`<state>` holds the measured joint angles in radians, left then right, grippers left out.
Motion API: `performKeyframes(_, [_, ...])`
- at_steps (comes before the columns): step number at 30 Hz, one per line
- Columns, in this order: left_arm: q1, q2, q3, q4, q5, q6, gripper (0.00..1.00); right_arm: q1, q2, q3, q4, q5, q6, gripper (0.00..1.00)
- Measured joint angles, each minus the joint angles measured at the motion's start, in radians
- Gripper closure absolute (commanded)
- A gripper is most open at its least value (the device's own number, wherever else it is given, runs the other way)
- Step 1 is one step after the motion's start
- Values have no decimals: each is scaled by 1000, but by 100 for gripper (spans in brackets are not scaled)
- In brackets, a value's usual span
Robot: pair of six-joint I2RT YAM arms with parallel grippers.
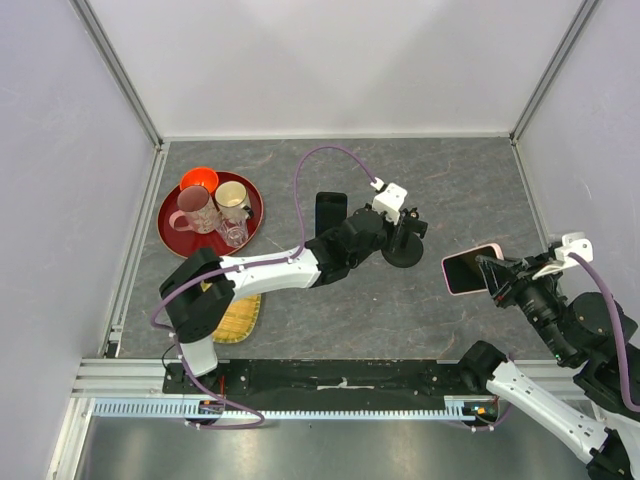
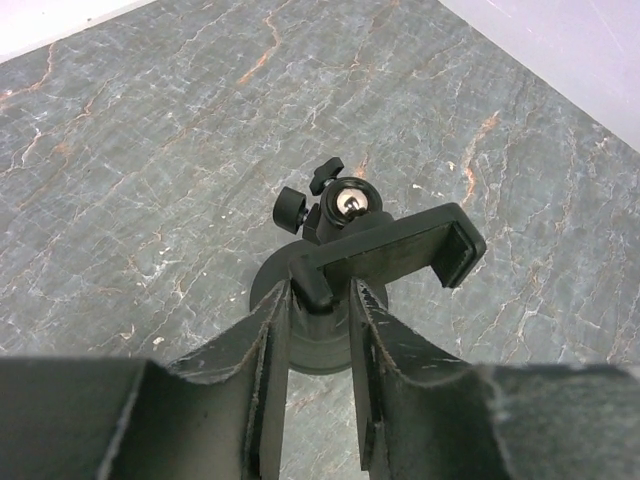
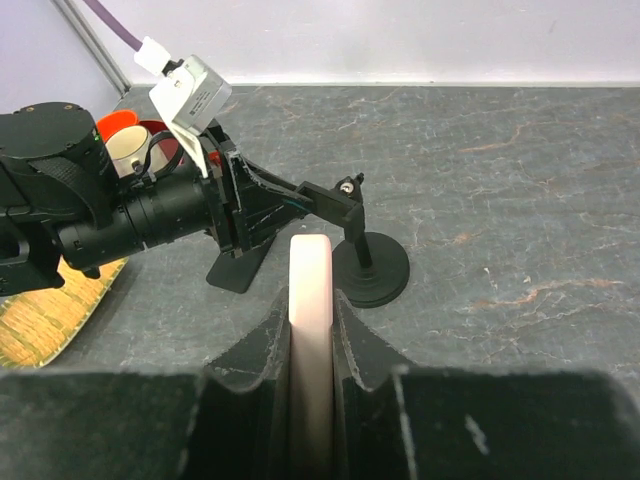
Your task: Place the phone on the phone stand
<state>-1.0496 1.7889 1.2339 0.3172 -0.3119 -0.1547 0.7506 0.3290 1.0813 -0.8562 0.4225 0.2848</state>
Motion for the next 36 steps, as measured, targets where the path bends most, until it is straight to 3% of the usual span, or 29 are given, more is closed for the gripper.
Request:
performKeyframes(3, [0,2,0,0,-3,5,81,0,6,0,3,-11,-13,100])
performKeyframes(5, [0,2,0,0,-10,13,97,0,15,0,5,-17,-23,100])
performKeyframes(13, [6,-10,-3,-17,14,57,98,0,146,0,7,-93,-93,100])
performKeyframes(26, [11,-294,-196,-214,294,153,98,0,230,0,8,-271,-179,100])
performKeyframes(27, [11,-306,-210,-215,307,153,94,0,231,0,10,-278,-178,100])
performKeyframes(31, [12,-342,-259,-190,328,154,65,0,241,0,25,-326,-174,100])
performKeyframes(36, [12,-373,-312,-163,352,141,58,0,265,0,32,-381,-159,100])
